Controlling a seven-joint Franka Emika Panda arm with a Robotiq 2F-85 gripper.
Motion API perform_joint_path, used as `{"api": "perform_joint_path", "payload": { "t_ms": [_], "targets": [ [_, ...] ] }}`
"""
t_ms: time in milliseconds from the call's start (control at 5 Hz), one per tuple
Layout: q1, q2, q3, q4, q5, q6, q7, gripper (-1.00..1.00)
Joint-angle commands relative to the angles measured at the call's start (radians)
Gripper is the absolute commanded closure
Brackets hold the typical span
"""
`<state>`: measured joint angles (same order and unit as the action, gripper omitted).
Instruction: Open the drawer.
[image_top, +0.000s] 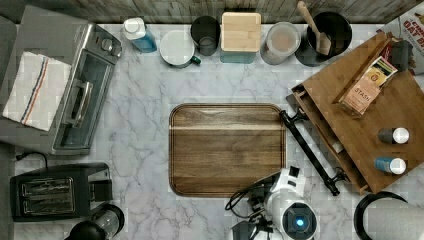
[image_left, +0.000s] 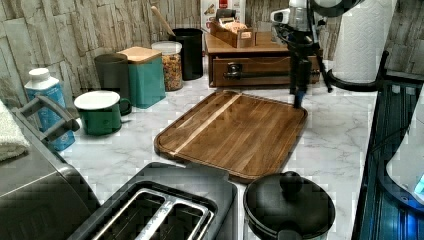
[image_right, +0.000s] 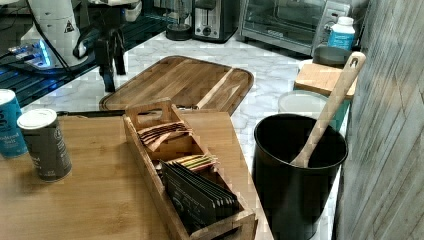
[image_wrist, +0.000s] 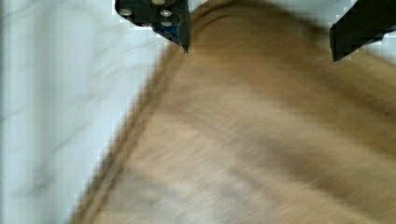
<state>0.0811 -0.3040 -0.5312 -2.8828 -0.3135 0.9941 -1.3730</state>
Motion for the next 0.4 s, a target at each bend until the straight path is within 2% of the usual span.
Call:
{"api": "perform_joint_path", "payload": {
  "t_ms": [200,400],
  "targets": [
    [0.094,-0.329,0.192,-0.148,-0.014,-0.202,0.216,-1.0],
    [0.103,-0.331,0.18,-0.147,-0.025,-0.204,0.223,-1.0]
  ]
}}
